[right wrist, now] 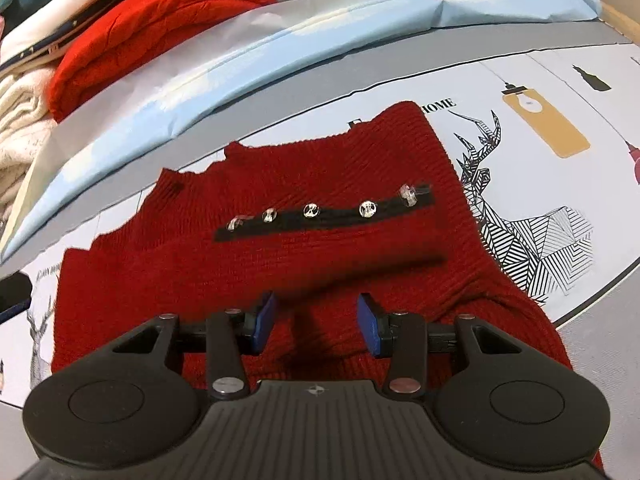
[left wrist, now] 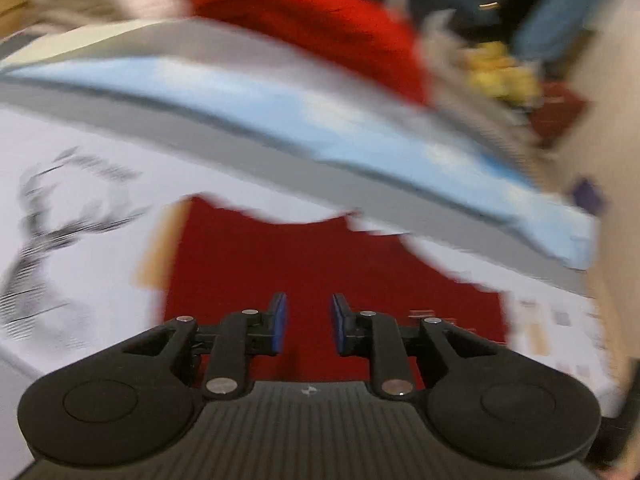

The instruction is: Fold small clothes

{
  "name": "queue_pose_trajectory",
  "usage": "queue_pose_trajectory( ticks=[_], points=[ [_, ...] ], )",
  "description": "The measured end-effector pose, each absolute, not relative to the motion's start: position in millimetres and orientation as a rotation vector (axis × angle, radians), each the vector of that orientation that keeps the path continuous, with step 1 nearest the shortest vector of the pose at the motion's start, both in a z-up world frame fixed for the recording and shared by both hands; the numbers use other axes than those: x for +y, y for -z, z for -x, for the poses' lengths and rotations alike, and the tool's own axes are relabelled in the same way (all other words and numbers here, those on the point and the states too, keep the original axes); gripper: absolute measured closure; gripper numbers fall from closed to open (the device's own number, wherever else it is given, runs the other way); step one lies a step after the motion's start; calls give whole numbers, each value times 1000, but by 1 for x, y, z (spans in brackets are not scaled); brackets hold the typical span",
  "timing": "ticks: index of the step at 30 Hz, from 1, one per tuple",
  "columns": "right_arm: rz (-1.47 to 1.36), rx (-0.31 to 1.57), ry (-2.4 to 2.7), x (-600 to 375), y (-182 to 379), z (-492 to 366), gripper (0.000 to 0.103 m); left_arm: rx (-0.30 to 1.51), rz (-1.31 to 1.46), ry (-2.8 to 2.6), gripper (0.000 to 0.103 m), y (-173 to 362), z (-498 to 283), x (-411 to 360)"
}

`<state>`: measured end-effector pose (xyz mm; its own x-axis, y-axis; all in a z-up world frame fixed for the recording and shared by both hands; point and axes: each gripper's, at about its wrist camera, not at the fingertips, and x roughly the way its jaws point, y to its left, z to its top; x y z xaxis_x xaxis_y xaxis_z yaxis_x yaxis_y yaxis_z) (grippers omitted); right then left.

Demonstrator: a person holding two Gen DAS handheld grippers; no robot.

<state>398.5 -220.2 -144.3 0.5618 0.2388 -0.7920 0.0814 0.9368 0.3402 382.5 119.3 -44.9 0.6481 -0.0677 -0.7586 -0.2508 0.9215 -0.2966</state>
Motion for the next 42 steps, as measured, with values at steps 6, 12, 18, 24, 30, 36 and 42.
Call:
queue_pose_trajectory(
  ticks=[6, 12, 18, 24, 30, 36, 42],
  points=[
    [-518, 1014, -86, -235, 158, -403, 53, 1032, 473, -268, 78, 80, -392, 156],
    [-703, 1014, -15, -260, 173, -403, 56, 1080, 436, -266, 77, 89, -392, 159],
    [-859, 918, 8, -287, 176, -400, 96, 1077, 426, -265, 77, 87, -390, 159],
    [-735, 622, -96, -275, 125, -393, 96, 1088, 441, -264, 77, 88, -389, 162],
    [-807, 938, 141, -293, 175, -401, 90, 1085, 419, -264, 77, 88, -389, 161],
    [-677, 828, 35, -279, 147, -405, 39, 1121, 395, -263, 76, 98, -391, 157],
    [-724, 968, 54, -282, 170, -408, 47, 1117, 393, -258, 76, 95, -389, 157]
  ],
)
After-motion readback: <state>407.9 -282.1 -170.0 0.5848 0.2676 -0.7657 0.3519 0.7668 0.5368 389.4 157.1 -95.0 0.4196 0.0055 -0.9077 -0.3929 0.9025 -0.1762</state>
